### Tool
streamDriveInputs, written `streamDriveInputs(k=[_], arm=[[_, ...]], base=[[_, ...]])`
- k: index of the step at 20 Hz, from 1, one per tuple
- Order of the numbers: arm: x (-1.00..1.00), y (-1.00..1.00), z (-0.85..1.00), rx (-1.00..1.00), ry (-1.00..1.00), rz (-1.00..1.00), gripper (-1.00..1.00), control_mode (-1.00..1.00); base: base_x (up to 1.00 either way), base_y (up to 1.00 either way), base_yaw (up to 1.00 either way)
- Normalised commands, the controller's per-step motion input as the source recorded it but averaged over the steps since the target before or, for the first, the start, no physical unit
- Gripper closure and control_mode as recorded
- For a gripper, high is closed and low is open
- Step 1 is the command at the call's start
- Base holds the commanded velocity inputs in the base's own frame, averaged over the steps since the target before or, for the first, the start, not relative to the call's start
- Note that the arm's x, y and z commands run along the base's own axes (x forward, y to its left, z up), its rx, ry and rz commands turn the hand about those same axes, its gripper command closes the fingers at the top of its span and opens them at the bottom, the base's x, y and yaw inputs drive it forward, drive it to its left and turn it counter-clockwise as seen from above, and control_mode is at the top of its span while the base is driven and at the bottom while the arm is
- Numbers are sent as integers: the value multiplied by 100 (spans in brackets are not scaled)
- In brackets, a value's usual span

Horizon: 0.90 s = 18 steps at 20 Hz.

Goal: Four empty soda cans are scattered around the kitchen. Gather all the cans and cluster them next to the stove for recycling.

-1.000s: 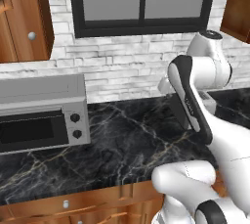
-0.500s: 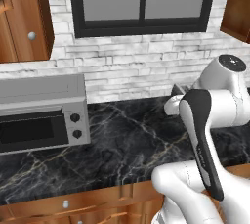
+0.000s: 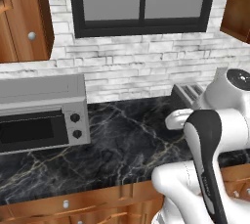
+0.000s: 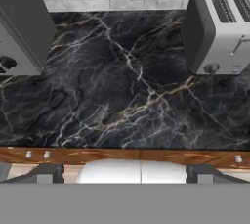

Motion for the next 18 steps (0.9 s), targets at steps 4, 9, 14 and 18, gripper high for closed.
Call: streamDriveInputs(k=[4,9,14,18], arm=[[-48,8,0,0,-2,0,-100,-100],[-44,1,0,0,-4,0,-100,-100],[-23,6,0,0,0,0,-100,-100],[-30,1,0,0,-3,0,-100,-100]], base=[[0,0,0],[0,0,0],[0,0,0],[0,0,0]])
